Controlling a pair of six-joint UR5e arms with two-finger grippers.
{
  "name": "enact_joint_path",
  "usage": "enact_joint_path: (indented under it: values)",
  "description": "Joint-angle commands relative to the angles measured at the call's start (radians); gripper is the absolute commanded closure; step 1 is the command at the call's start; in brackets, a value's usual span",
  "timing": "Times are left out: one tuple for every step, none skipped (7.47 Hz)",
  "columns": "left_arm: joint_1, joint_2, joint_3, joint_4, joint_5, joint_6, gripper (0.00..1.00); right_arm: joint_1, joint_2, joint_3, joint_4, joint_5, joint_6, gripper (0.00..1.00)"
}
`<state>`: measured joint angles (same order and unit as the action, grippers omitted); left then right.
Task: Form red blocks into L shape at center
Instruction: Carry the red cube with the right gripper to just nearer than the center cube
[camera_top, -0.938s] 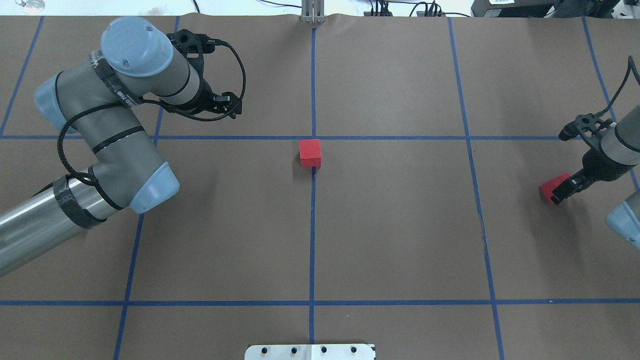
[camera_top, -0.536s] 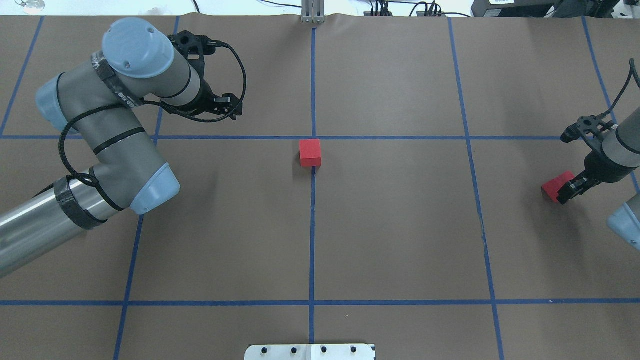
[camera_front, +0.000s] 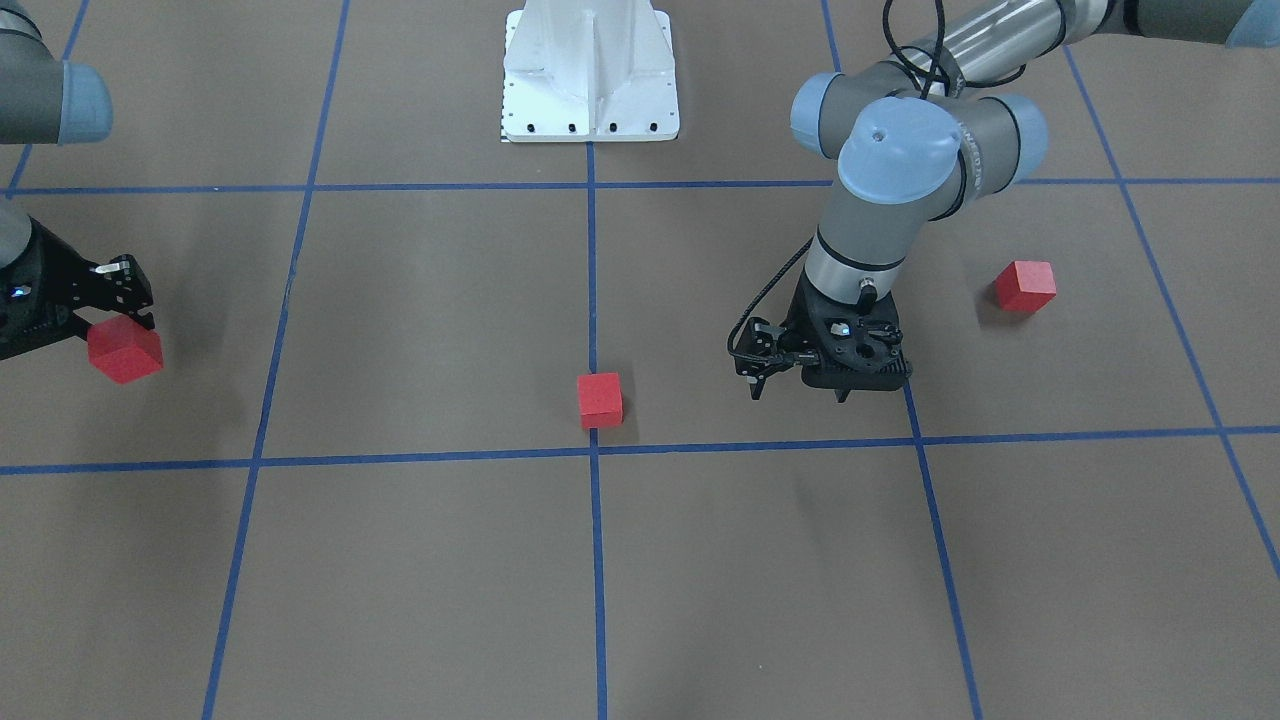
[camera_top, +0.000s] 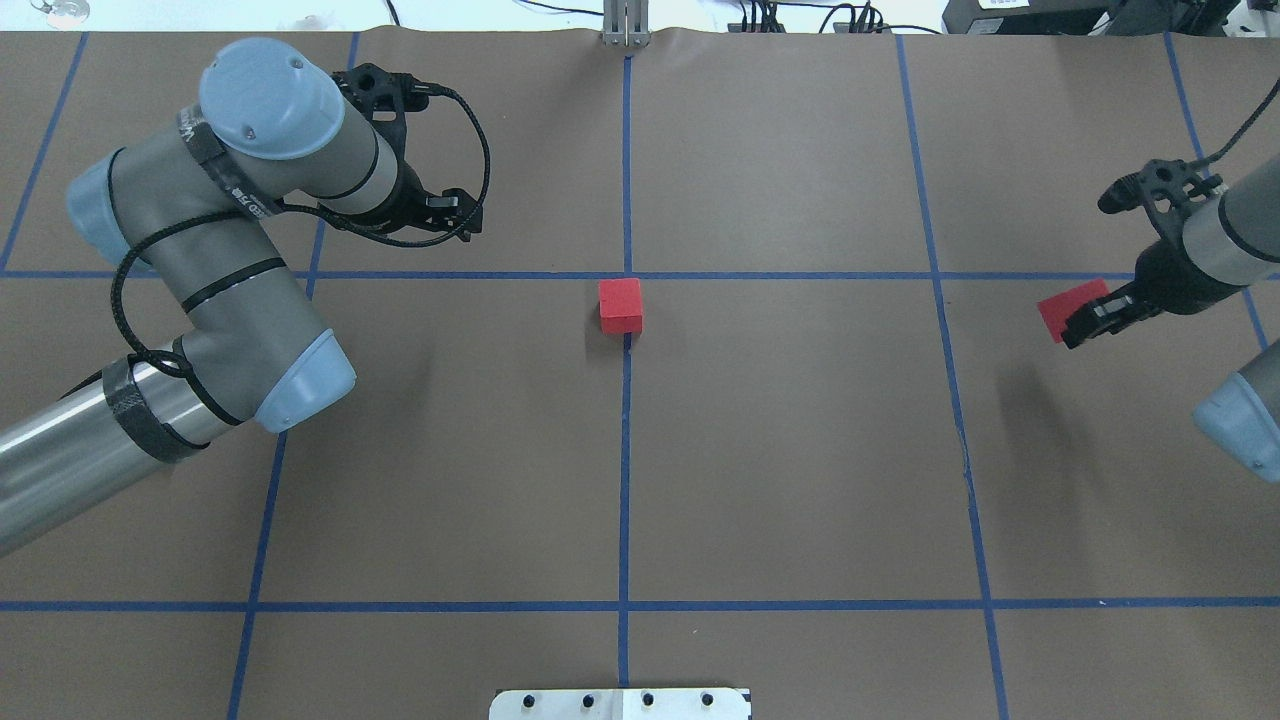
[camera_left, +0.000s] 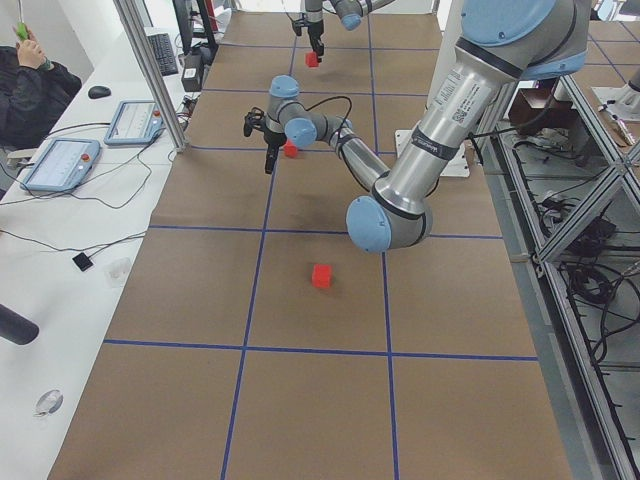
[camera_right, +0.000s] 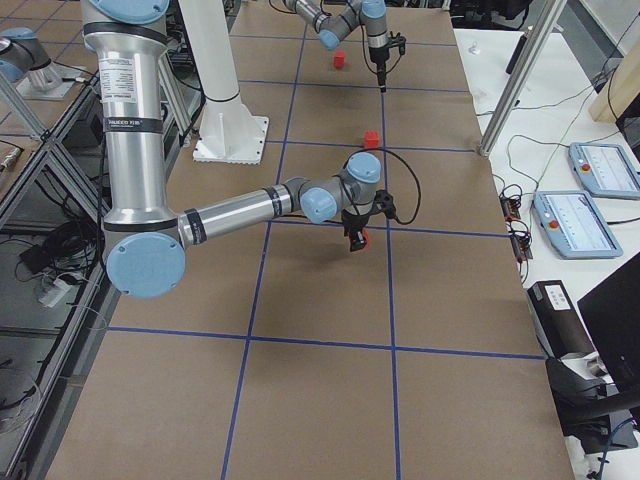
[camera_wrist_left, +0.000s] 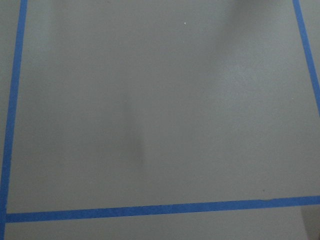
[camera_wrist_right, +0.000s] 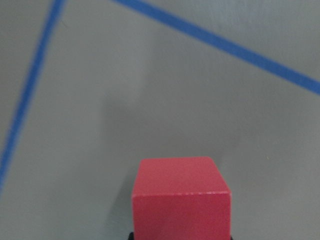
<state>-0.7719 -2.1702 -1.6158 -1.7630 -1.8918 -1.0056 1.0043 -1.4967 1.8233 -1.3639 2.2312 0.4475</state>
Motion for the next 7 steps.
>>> enact_joint_path:
  values:
    - [-0.001, 0.038, -0.025, -0.003, -0.001, 0.004, 0.01, -0.083, 0.164, 0.011, -0.003, 0.002, 0.291, 1.00]
    - [-0.004, 0.065, -0.044, -0.001, -0.001, 0.024, 0.01, -0.163, 0.256, -0.001, -0.003, -0.005, 0.436, 1.00]
    - [-0.012, 0.119, -0.077, 0.000, -0.001, 0.092, 0.01, -0.235, 0.348, -0.024, -0.003, -0.013, 0.591, 1.00]
    - [-0.039, 0.150, -0.096, 0.000, -0.013, 0.120, 0.01, -0.307, 0.418, -0.041, -0.003, -0.069, 0.655, 1.00]
    - [-0.079, 0.168, -0.096, 0.002, -0.085, 0.127, 0.01, -0.384, 0.471, -0.062, -0.003, -0.150, 0.709, 1.00]
    - [-0.127, 0.190, -0.096, 0.002, -0.154, 0.136, 0.01, -0.435, 0.518, -0.093, -0.004, -0.189, 0.738, 1.00]
    - [-0.151, 0.213, -0.098, 0.000, -0.167, 0.189, 0.01, -0.469, 0.551, -0.126, -0.023, -0.189, 0.735, 1.00]
